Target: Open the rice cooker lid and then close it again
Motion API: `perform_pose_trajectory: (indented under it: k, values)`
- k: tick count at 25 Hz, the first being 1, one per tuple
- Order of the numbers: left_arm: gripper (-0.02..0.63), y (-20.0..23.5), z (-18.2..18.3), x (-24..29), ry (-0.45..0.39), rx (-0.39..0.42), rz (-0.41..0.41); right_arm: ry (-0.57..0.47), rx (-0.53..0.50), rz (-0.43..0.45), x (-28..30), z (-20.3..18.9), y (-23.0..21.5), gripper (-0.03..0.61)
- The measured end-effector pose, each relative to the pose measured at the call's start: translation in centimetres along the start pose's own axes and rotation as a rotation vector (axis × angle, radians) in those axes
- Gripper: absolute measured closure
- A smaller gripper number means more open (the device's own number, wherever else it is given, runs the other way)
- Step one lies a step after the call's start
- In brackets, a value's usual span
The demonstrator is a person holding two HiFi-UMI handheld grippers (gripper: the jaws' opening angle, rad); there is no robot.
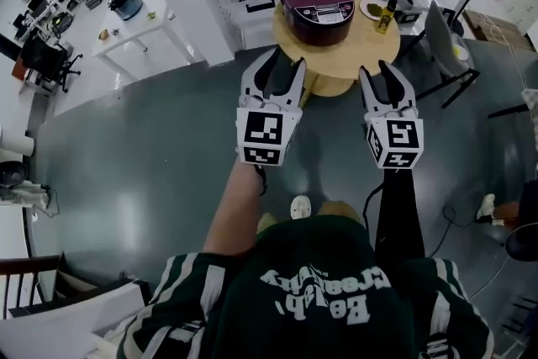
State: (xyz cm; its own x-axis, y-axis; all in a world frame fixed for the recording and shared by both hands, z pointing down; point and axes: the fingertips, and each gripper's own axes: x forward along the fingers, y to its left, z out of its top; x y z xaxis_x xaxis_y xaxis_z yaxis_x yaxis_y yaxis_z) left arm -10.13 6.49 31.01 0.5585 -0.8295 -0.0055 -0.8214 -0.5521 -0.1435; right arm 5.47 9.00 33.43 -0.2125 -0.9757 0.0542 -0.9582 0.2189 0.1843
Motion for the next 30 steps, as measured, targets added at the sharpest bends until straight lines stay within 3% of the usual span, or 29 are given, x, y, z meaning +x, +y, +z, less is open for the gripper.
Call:
perform_pose_trajectory:
  k: [13,30]
  values:
    - [0.449,4.1,-1.5,8.0,0.011,-0.001,-0.033,-0.004,0.004,0.026,9.6,0.1,-1.9,0.411]
    - [0.449,9.4,-3.9,27.3,0.014,-0.015,-0.020,0.004,0.022,0.114,28.7,-2.1,-10.2,0.400]
